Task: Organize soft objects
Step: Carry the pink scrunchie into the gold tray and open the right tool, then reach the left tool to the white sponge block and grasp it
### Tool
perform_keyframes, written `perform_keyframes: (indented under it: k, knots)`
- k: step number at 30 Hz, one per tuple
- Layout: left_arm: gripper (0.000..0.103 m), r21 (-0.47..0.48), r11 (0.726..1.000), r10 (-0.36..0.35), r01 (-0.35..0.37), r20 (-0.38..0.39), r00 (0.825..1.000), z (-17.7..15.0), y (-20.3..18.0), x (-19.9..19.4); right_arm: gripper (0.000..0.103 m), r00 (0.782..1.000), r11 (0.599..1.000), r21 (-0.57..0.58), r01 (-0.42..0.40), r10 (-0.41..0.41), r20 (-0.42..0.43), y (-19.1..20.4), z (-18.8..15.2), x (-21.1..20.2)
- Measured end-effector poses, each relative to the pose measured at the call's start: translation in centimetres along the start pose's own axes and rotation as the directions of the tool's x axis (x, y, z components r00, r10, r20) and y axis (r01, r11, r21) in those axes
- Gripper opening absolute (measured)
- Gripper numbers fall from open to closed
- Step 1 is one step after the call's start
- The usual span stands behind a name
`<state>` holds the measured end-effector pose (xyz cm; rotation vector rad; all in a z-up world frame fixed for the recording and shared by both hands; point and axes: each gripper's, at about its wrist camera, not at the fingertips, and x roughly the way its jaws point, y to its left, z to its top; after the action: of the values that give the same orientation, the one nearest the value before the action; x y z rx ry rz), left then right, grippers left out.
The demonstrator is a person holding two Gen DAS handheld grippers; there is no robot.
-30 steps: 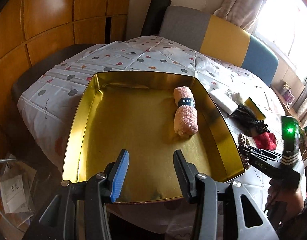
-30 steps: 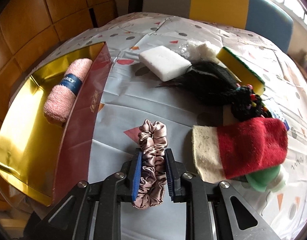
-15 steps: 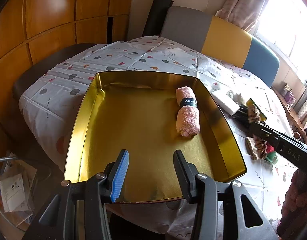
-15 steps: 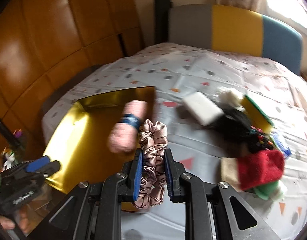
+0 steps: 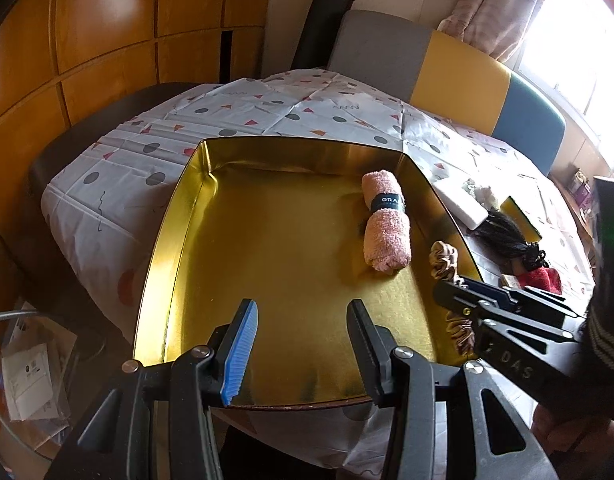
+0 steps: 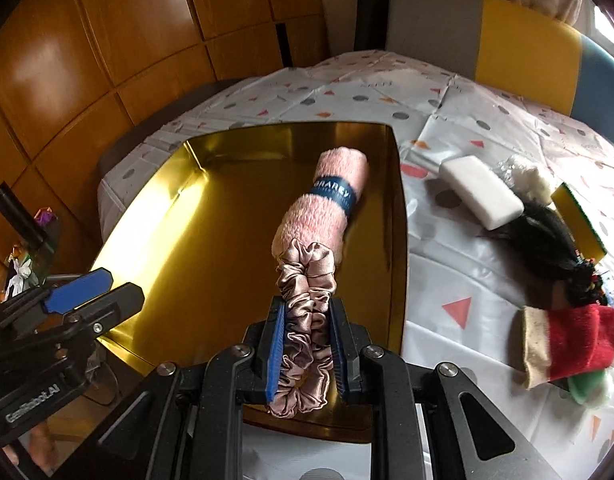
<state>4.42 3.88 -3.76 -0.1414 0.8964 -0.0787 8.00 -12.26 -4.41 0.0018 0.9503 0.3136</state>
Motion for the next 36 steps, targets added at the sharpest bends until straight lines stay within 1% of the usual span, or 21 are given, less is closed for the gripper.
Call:
perform_keyframes:
  k: [2, 6, 7, 8, 9, 10, 16, 19, 23, 33, 36]
  knots:
    - [0.047, -0.002, 1.0, 0.002, -0.002, -0.001, 1.0, 0.0, 0.1, 0.0, 0.027, 1.0, 1.0, -0.002, 0.005, -0.005, -0.007, -0.1, 0.1, 0.5]
    - [0.047, -0.002, 1.0, 0.008, -0.008, -0.003, 1.0, 0.1, 0.1, 0.2, 0.028, 1.0, 1.0, 0.01, 0.011, -0.011, -0.012, -0.4, 0.2, 1.1]
    - [0.047, -0.003, 1.0, 0.01, -0.01, -0.005, 1.0, 0.1, 0.2, 0.2, 0.03, 1.0, 1.0, 0.012, 0.012, -0.011, -0.011, -0.4, 0.2, 1.1]
    - [0.047, -0.003, 1.0, 0.01, -0.01, -0.007, 1.0, 0.1, 0.2, 0.3, 0.034, 1.0, 1.0, 0.015, 0.007, -0.007, -0.009, -0.5, 0.3, 1.1]
    - [0.047, -0.003, 1.0, 0.012, -0.012, -0.007, 1.0, 0.1, 0.1, 0.3, 0.043, 1.0, 1.0, 0.017, 0.007, -0.006, -0.006, -0.5, 0.3, 1.0]
    - [0.047, -0.001, 1.0, 0.013, -0.013, -0.006, 1.0, 0.2, 0.1, 0.3, 0.048, 1.0, 1.0, 0.022, 0.003, -0.003, 0.0, -0.6, 0.2, 0.8]
    - [0.047, 0.02, 1.0, 0.015, -0.015, -0.002, 1.0, 0.2, -0.4, 0.2, 0.052, 1.0, 0.999, 0.036, -0.006, 0.005, 0.024, -1.0, 0.4, 0.2]
    - [0.047, 0.027, 1.0, 0.016, -0.016, 0.002, 1.0, 0.4, -0.7, 0.0, 0.059, 0.999, 0.999, 0.046, 0.0, -0.002, 0.044, -1.3, 0.4, -0.6]
    - [0.047, 0.041, 0.999, 0.016, -0.016, 0.001, 1.0, 0.4, -1.2, 0.0, 0.062, 0.996, 0.999, 0.048, 0.015, -0.019, 0.082, -1.9, 0.4, -1.9]
    - [0.047, 0.097, 0.995, 0.008, -0.008, 0.003, 1.0, 0.5, -2.9, -0.3, 0.063, 0.991, 0.995, 0.079, 0.058, -0.067, 0.117, -4.7, -0.2, -3.9]
    - [0.047, 0.115, 0.993, 0.002, -0.002, 0.003, 1.0, 0.7, -3.6, -0.4, 0.066, 0.988, 0.992, 0.09, 0.084, -0.095, 0.124, -6.1, -0.6, -4.7]
